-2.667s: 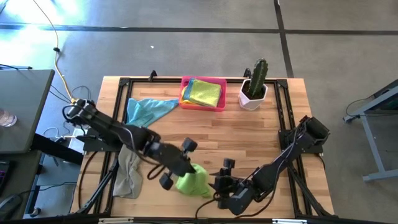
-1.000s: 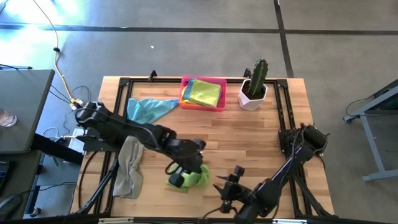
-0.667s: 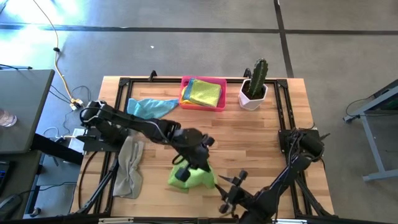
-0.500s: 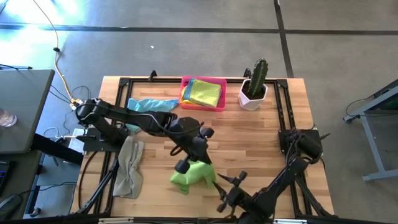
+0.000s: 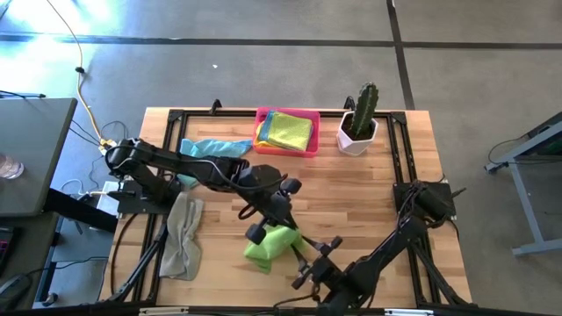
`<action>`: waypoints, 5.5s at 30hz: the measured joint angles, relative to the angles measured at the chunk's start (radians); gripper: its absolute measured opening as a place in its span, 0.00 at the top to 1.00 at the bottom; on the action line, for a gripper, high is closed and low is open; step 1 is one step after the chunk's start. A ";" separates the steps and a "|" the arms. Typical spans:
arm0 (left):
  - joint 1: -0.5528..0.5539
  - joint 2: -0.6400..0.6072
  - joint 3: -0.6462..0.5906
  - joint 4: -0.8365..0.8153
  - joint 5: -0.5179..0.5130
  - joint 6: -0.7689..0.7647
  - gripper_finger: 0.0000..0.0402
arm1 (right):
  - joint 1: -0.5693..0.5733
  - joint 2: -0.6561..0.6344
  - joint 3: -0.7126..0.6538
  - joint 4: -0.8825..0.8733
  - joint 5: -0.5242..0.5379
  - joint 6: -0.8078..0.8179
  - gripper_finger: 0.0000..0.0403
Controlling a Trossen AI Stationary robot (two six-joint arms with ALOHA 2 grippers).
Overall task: Fold microfiber towels
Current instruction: Fold the green microfiber cloth on the table
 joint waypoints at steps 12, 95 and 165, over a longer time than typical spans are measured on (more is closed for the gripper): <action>0.029 0.000 0.000 -0.109 -0.022 -0.031 1.00 | 0.018 0.000 0.000 0.138 0.020 -0.231 0.60; 0.097 -0.091 -0.586 0.609 -0.392 -0.099 1.00 | -0.050 0.051 0.000 -0.211 -0.854 0.618 0.60; 0.210 -0.266 -0.585 0.383 -0.105 -0.160 1.00 | -0.184 0.108 0.000 -0.897 -0.891 0.997 0.99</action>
